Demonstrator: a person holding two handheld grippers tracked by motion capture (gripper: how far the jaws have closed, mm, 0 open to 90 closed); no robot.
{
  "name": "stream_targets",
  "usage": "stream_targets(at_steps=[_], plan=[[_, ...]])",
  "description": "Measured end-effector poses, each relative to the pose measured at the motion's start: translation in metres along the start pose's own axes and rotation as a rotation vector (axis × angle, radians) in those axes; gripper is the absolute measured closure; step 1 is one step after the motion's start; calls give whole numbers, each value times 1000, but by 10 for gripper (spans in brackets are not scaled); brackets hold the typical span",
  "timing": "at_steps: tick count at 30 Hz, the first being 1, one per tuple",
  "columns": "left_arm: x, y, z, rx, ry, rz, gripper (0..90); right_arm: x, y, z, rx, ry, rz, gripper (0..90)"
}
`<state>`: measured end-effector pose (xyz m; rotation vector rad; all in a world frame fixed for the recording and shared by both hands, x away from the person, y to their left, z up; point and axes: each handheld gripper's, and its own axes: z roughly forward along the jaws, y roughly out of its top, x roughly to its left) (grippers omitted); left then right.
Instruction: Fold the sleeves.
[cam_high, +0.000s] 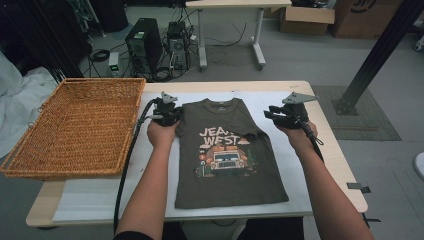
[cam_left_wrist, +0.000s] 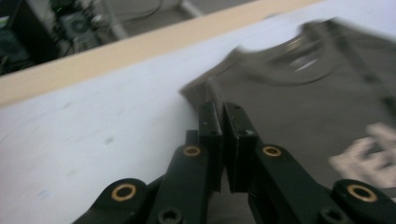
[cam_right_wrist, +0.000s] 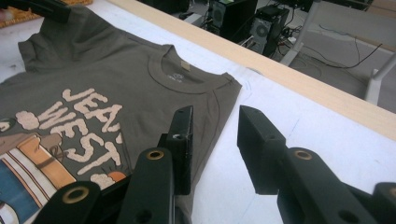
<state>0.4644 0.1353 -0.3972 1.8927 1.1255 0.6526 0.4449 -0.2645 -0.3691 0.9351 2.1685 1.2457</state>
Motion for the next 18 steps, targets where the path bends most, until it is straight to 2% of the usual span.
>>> stream_targets(at_steps=[2, 5, 7, 9, 10, 11, 13, 15, 18], plan=[[-18, 6, -1, -17, -41, 18, 864, 1, 1, -2, -12, 3, 6, 664], [-43, 11, 2, -8, -96, 56, 862, 2, 2, -3, -15, 4, 12, 664], [-57, 13, 5, -4, -130, 64, 844, 3, 1, -4, -16, 2, 21, 660], [-63, 16, 5, -22, -183, 46, 666, 3, -1, -5, -18, 2, 29, 639], [-63, 18, 2, -40, -208, 37, 621, 3, -1, -6, -17, 3, 33, 634], [-61, 20, -4, -70, -220, 42, 618, 4, -2, -7, -21, 4, 34, 634], [-56, 25, -18, -108, -210, 52, 577, 4, -3, -11, -27, 2, 34, 631], [-47, 30, -31, -138, -210, 35, 541, 2, -4, -14, -39, 1, 48, 627], [-36, 33, -48, -146, -179, 30, 471, 1, -5, -16, -61, 14, 81, 549]])
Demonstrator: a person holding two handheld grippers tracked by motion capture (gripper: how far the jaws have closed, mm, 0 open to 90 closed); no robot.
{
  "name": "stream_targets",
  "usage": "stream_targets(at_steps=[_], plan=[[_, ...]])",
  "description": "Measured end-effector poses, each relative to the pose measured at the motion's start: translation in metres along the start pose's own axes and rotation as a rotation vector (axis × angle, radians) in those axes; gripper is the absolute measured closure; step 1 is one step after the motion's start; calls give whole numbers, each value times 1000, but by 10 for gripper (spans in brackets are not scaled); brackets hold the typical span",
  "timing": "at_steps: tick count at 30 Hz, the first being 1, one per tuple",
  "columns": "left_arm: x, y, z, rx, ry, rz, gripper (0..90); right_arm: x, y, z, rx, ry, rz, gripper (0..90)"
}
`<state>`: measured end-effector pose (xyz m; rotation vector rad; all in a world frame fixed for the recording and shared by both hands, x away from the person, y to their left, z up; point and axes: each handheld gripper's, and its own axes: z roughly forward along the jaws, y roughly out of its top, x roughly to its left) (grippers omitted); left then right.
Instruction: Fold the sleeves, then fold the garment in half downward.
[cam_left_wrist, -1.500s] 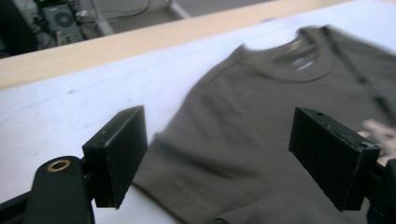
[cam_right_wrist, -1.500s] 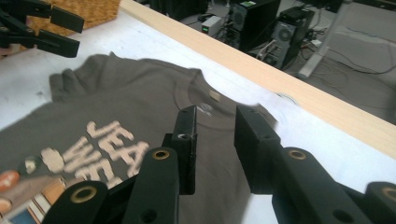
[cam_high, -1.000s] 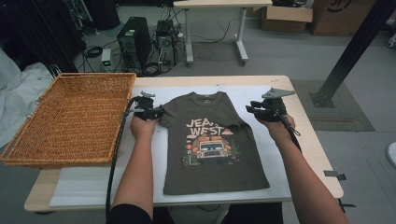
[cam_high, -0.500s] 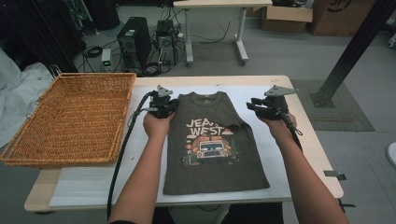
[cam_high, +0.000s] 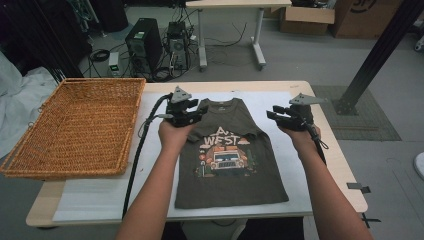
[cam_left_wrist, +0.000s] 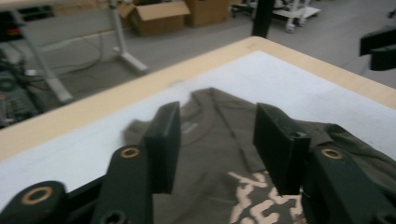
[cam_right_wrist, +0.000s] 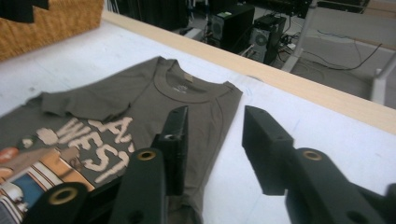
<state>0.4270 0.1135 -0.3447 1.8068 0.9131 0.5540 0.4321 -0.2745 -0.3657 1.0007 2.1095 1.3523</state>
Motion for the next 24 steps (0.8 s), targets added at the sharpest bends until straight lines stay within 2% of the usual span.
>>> stream_targets(at_steps=[4, 8, 10, 13, 17, 21, 24], plan=[[9, 1, -16, -2, 10, -8, 368, 0, 0, 0, -17, 10, 43, 382], [13, -1, -25, -32, 14, -25, 292, 1, 0, 1, -41, 32, 80, 292], [15, -2, -25, -22, 16, -28, 238, 1, 0, 2, -43, 54, 77, 262], [17, -3, -24, -21, 8, -10, 237, 1, 0, 5, -36, 74, 75, 223], [21, -4, -20, -29, -4, -13, 231, -2, 3, 9, -29, 77, 90, 203], [26, -7, -7, -8, 0, -37, 230, -4, 5, 16, -27, 84, 79, 196], [33, -13, 8, 32, 6, -62, 227, -9, 3, 29, -8, 92, 87, 183]])
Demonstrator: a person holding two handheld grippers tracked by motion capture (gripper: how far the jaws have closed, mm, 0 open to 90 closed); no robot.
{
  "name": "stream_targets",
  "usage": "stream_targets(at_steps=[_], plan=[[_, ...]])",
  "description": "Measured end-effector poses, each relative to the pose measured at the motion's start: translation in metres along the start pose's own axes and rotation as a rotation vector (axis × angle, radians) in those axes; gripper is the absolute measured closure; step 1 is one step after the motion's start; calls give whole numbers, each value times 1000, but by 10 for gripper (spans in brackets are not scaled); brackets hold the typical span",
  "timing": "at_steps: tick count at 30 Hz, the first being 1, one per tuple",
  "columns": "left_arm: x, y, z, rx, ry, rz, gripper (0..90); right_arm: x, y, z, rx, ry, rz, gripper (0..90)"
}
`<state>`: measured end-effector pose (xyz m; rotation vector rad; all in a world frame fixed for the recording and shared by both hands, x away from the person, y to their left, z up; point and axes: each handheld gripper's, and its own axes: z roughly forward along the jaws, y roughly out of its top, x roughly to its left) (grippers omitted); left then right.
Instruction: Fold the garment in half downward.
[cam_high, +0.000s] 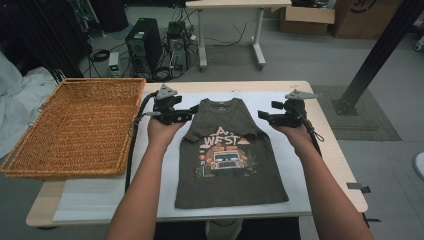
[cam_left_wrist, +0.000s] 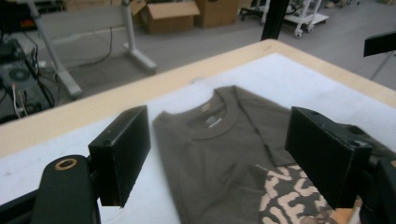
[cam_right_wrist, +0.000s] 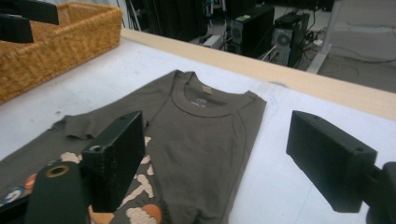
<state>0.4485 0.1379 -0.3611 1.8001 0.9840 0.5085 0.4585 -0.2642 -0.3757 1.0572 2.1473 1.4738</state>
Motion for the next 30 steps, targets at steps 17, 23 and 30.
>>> stream_targets(at_steps=[17, 23, 30], plan=[[38, -44, 91, 248, 36, -108, 272, -35, -24, 99, 265, -32, 45, 395], [18, -46, 101, 270, 36, 18, 673, -22, -28, 102, 299, -53, -39, 807], [25, -37, 101, 233, 17, 7, 862, -22, -18, 103, 309, -12, -56, 859]])
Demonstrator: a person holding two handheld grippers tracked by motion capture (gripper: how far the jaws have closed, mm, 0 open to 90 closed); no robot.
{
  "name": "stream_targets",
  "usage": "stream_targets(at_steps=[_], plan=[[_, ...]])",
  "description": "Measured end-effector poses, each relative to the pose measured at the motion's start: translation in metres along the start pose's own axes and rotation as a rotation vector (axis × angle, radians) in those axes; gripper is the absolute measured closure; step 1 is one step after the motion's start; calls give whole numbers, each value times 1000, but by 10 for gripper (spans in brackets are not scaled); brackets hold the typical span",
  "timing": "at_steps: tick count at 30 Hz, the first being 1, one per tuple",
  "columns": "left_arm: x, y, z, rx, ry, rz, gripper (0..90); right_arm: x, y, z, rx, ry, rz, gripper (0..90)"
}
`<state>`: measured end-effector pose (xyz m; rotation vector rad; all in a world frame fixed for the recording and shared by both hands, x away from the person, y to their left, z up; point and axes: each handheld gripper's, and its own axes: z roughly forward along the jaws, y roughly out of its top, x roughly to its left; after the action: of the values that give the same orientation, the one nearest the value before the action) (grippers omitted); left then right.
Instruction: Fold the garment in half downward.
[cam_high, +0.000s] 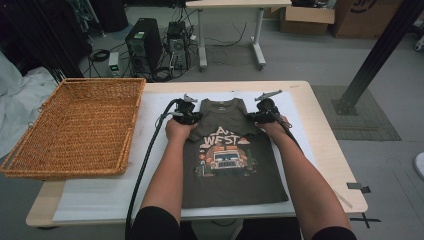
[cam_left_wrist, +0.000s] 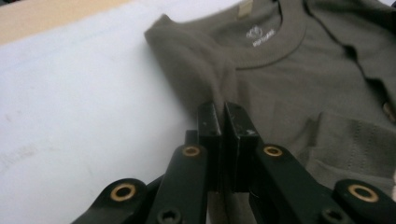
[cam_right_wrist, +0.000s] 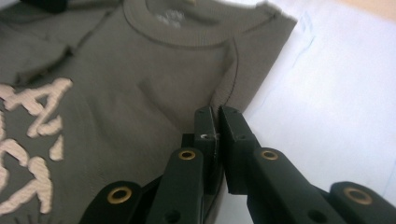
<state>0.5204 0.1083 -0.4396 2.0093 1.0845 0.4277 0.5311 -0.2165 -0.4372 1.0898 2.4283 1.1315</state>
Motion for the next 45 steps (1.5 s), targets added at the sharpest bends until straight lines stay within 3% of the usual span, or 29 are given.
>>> stream_targets(at_steps=[3, 6, 12, 16, 19, 24, 27, 30, 31, 33, 35, 38, 40, 43, 44, 45], plan=[[8, 13, -11, -54, 4, 9, 862, -1, 10, -5, -66, 12, -6, 859], [9, 21, -24, -107, -11, 7, 862, 2, 20, -11, -72, 9, -49, 860], [-13, 16, -48, -117, -45, 67, 855, 11, 13, -34, -120, 6, -62, 860], [-39, -2, -78, -163, -64, 84, 851, 33, -1, -61, -161, 4, -110, 859], [-60, -25, -100, -168, -82, 95, 848, 54, -23, -81, -169, 15, -116, 857], [-94, -65, -117, -107, -99, 117, 826, 90, -69, -103, -143, 36, -132, 854], [-104, -78, -122, -93, -96, 99, 783, 103, -89, -108, -122, 39, -125, 841], [-99, -73, -129, -78, -81, 65, 524, 106, -89, -114, -109, 54, -111, 668], [-92, -68, -132, -83, -82, 37, 434, 103, -85, -117, -116, 44, -98, 621], [-78, -60, -137, -110, -71, -28, 359, 91, -77, -125, -157, -2, -58, 570], [-66, -56, -137, -118, -41, -59, 363, 77, -71, -128, -167, -49, -26, 569], [-52, -57, -125, -67, -17, -87, 335, 57, -69, -121, -156, -69, 23, 526], [-46, -60, -114, -19, -9, -109, 319, 48, -71, -111, -111, -69, 33, 494], [-41, -65, -100, 49, 4, -112, 327, 42, -75, -94, -34, -47, 52, 487], [-41, -67, -96, 88, 12, -103, 350, 42, -77, -88, 7, -38, 51, 487], [-43, -69, -93, 122, 12, -78, 427, 43, -78, -83, 36, -16, 48, 547]])
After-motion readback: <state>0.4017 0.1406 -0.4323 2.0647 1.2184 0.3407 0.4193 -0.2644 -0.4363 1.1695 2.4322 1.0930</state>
